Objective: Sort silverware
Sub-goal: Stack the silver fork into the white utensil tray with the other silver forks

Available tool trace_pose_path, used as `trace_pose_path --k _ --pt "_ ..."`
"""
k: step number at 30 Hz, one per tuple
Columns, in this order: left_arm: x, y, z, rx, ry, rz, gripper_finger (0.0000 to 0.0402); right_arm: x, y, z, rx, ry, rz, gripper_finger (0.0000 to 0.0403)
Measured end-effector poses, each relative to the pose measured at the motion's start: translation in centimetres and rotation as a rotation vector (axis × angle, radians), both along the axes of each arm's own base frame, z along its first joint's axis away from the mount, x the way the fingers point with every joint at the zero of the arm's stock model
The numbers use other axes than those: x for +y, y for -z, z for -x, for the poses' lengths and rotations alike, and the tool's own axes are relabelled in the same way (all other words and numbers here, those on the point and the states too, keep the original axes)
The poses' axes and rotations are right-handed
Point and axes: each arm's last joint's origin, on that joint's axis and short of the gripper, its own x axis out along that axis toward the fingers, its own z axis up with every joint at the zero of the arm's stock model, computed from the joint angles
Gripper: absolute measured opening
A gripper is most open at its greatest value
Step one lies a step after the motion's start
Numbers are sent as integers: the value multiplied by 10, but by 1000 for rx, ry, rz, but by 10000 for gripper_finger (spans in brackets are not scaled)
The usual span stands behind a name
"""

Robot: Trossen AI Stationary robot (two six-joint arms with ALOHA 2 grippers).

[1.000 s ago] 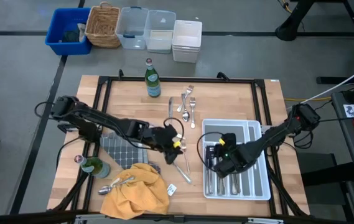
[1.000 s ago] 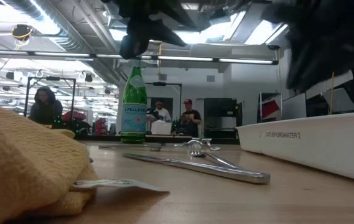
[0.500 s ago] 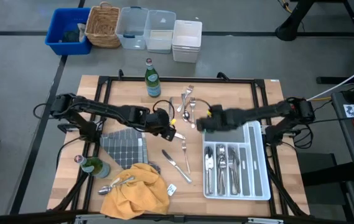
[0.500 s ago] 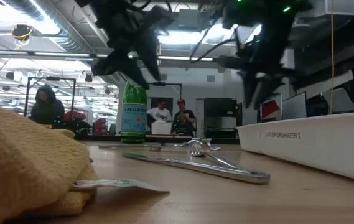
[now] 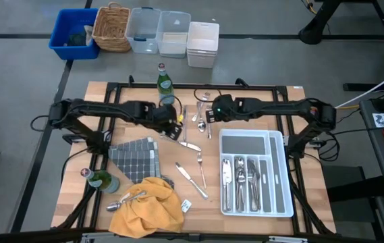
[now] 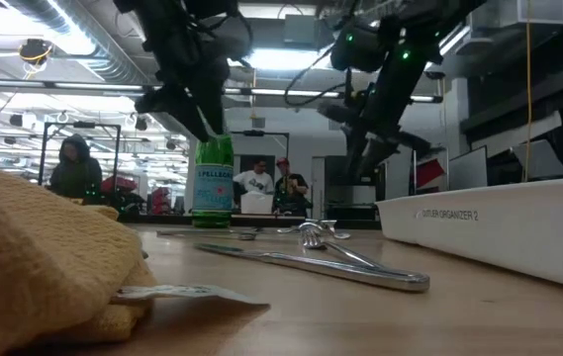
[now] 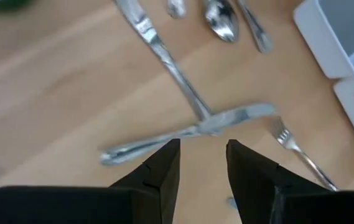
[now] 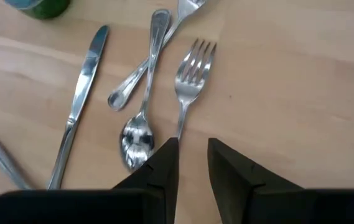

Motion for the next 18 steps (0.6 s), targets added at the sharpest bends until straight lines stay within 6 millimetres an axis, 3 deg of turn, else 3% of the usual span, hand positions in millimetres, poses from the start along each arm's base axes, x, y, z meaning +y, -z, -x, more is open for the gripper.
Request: trace_pose_path --k 9,18 --pt "23 -38 48 2 47 -96 117 -8 32 -23 -28 -57 -25 88" --pt "30 -57 90 63 85 -147 117 -13 65 -39 -49 6 -49 88"
